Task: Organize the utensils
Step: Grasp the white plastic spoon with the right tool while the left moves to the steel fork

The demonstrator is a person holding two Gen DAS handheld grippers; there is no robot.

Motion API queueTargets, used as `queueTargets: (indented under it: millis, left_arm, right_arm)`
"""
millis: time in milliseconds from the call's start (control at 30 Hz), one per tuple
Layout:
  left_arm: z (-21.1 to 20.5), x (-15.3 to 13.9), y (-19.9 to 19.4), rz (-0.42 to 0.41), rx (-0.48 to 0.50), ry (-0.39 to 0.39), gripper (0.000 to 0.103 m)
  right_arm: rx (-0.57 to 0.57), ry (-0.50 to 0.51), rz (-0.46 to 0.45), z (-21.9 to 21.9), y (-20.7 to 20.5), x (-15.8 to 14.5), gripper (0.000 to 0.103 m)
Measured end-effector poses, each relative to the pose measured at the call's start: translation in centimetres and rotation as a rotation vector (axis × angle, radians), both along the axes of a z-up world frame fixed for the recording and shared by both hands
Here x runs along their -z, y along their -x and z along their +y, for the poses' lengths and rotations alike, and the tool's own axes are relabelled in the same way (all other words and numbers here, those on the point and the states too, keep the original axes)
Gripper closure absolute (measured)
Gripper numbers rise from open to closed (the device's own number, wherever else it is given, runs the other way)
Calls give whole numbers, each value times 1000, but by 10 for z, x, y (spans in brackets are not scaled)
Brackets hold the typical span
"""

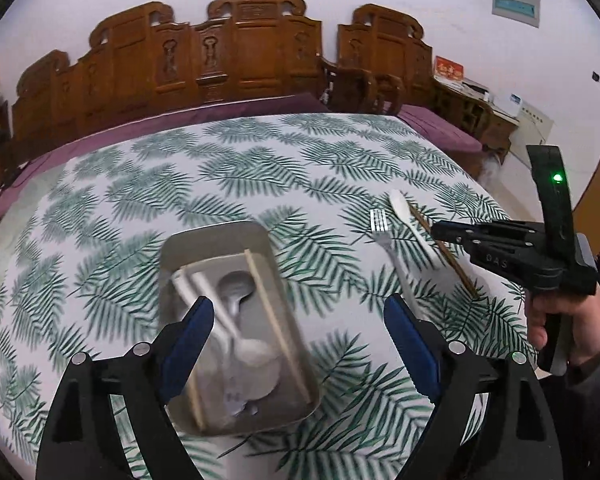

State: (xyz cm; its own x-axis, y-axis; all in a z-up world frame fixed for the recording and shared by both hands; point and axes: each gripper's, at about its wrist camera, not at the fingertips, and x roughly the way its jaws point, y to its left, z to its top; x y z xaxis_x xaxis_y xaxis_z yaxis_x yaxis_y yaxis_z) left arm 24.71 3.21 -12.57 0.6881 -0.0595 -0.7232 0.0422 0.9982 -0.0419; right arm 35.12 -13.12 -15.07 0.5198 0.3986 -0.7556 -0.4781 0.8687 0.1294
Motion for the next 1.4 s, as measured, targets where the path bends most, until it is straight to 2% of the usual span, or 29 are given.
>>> queueTargets:
  millis: [67, 300, 400, 633, 733, 800, 967, 1067, 1200, 1400]
  left_arm:
    - [-8, 5, -9, 7, 14, 1, 20]
    - [-25, 19, -29, 20, 44, -3, 20]
    - [-29, 25, -34, 30, 58, 2, 20]
    - [-35, 35, -41, 45, 63, 8, 20]
    - [-40, 38, -42, 49, 69, 9, 20]
    - [-43, 38, -43, 49, 74, 6, 20]
    - [-52, 40, -46, 49, 81, -6, 20]
    - [-57, 43, -52, 51, 80, -16, 20]
    - [-66, 47, -63, 53, 80, -23, 20]
    - [-82, 55, -80, 72, 103, -25, 23]
  right_arm:
    - [13, 7, 8, -7, -7, 8, 80]
    - [30, 41, 48, -16, -34, 37, 80]
    - [35, 30, 59, -16, -42, 43, 80]
    - [37, 78, 63, -7, -61, 56, 80]
    - [27, 88, 63, -6, -64, 61, 80]
    - [33, 108, 64, -6, -66, 65, 85]
    - [14, 121, 45, -7, -66, 67, 88]
    - [7, 141, 36, -7, -65, 66, 93]
    - [-2, 97, 61, -13, -64, 64, 94]
    - [7, 33, 48, -29, -60, 48, 94]
